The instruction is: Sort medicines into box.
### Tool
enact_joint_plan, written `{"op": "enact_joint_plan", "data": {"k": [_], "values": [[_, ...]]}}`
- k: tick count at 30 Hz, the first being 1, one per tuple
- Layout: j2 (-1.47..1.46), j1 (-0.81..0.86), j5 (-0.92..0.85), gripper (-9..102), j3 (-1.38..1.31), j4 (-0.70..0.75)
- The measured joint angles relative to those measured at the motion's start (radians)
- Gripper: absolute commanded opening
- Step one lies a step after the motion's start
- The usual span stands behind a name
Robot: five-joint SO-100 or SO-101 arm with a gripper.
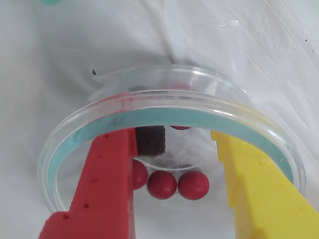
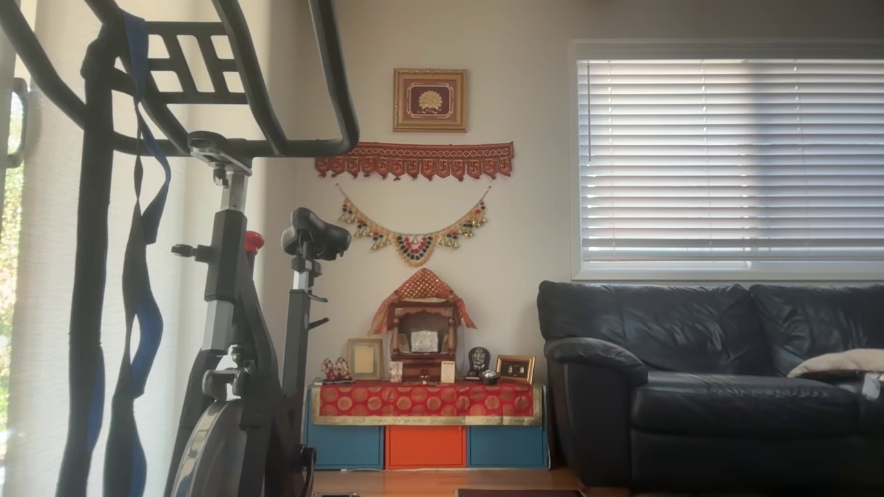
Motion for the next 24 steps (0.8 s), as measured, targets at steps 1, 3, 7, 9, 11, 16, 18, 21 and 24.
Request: {"op": "enact_joint_plan", "data": {"k": [1, 3, 7, 9, 11, 16, 18, 21, 24], "values": [[0.000, -0.002, 0.000, 21, 0.003, -0.005], [0.000, -0.002, 0.000, 20, 0.005, -0.011], [0.000, 0.000, -0.006, 20, 0.005, -0.026], [0.000, 0.000, -0.018, 20, 0.011, -0.035], [0.000, 0.000, -0.029, 20, 0.011, -0.038], [0.000, 0.000, -0.049, 20, 0.011, -0.038], [0.000, 0.003, -0.054, 19, 0.011, -0.038], [0.000, 0.005, -0.054, 18, 0.011, -0.038], [0.000, 0.005, -0.054, 15, 0.011, -0.038]]}}
